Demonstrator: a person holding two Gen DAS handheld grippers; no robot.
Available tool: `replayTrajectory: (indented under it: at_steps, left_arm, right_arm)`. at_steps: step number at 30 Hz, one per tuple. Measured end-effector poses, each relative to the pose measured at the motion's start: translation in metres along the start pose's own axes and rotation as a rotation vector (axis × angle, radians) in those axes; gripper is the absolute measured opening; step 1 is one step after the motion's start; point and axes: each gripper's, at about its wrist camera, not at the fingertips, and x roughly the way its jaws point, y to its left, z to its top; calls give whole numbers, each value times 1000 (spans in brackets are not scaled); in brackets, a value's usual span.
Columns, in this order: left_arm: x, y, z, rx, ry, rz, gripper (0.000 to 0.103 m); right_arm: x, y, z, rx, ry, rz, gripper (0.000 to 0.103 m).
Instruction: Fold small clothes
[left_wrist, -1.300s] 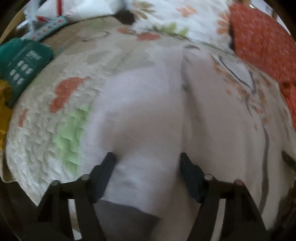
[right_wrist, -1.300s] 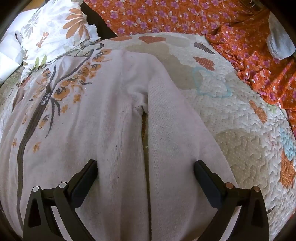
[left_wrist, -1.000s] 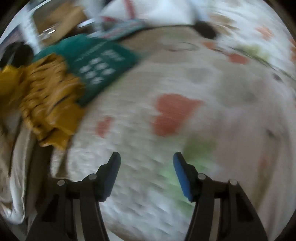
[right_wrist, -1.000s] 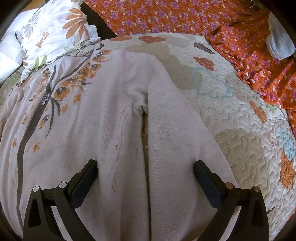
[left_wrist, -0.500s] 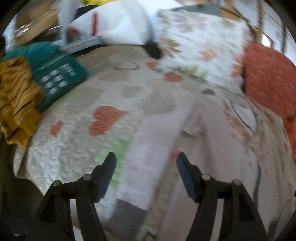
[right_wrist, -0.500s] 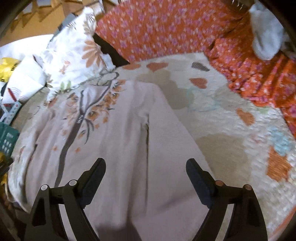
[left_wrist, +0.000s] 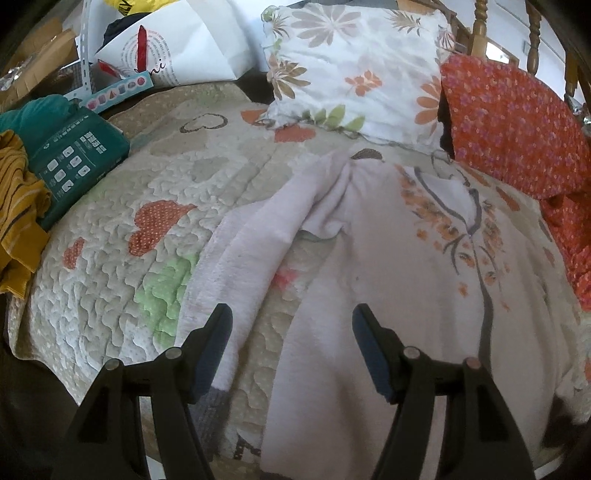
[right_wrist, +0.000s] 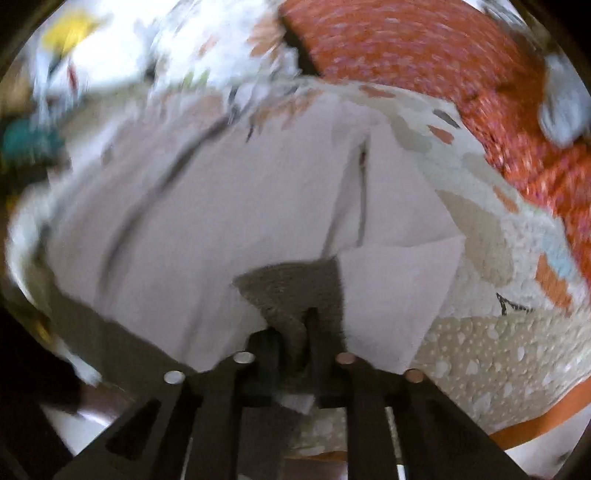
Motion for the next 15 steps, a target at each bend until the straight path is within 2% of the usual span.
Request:
replayTrajectory:
  at_steps: [2,4,6,9,12,15]
  left_arm:
    - [2,-1,0,1,-1,-3,67]
    - [4,-2,0,1,8,-6,67]
    - [6,-2,0,-7,12,-12,67]
    - [7,1,2,-29,16,-14,67]
    - [8,6,3,-41,11,-3,67]
    - [10,9,4,-47,14,4,67]
  right_arm:
    - [-24,-37,14,103,-74,-22,7]
    - [-46,-83,25,201,-127,-91,7]
    - [-66,-141,33,299,-172,-232,7]
    - [-86,-207,40,409,-209,-417,7]
    - [-100,-254,45,484,-236,-561,7]
    - [-101,-281,51,563,-255,-609,6]
